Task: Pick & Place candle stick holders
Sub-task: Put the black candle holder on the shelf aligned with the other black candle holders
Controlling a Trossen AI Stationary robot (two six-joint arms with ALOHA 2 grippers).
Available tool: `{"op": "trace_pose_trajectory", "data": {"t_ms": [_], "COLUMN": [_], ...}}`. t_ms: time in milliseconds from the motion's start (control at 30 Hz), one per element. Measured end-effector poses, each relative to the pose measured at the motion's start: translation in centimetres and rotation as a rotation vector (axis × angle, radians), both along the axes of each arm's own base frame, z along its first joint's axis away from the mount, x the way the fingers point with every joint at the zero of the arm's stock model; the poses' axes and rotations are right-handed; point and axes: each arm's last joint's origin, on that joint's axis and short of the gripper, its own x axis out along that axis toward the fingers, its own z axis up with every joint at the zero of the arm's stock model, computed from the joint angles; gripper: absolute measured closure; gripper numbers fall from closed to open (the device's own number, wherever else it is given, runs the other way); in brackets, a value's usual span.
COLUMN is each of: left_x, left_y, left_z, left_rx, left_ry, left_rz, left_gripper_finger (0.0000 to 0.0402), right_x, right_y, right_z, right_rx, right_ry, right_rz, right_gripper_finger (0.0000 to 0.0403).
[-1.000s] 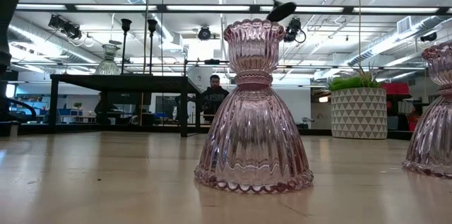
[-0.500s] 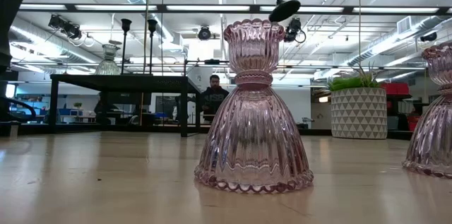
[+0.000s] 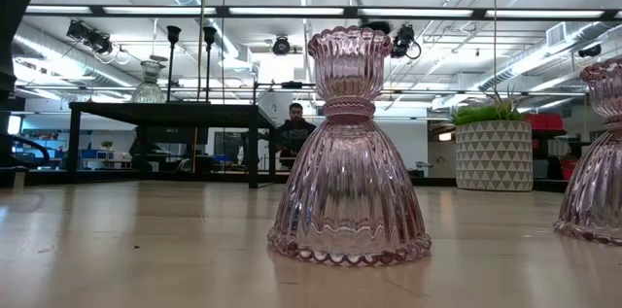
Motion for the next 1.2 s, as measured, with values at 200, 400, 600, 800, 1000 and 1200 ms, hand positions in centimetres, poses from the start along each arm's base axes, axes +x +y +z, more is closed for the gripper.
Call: {"op": "trace_pose_trajectory", "data": {"t_ms": [200,400,600,800,1000,1200], "left_x": [-2.2,-4.1,-6.0,-8.4,-10.6,-12.1], "left_y": [1.9,5.2,8.5,11.9,14.6,16.3], "left_z": [-0.1,-0.6,-1.0,-1.3,-1.5,-1.7], "left_rx": [0.077,0.081,0.073,0.046,0.021,-0.044], "left_ry": [0.129,0.233,0.284,0.337,0.36,0.346], "left_rz": [0.133,0.271,0.365,0.466,0.538,0.544], "left_gripper_finger": [0.0312,0.0312,0.0312,0.0312,0.0312,0.0312], "right_x": [0.0,0.0,0.0,0.0,0.0,0.0], "right_y": [0.0,0.0,0.0,0.0,0.0,-0.2], "right_z": [0.2,0.2,0.2,0.2,0.2,0.2], "right_rx": [-0.001,-0.001,-0.001,-0.001,-0.001,-0.004], "right_ry": [-0.018,-0.023,-0.021,-0.017,-0.016,-0.016], "right_rz": [-0.003,-0.003,-0.003,-0.003,-0.003,-0.01], "right_gripper_finger": [0.0183,0.0183,0.0183,0.0183,0.0183,0.0183]}}
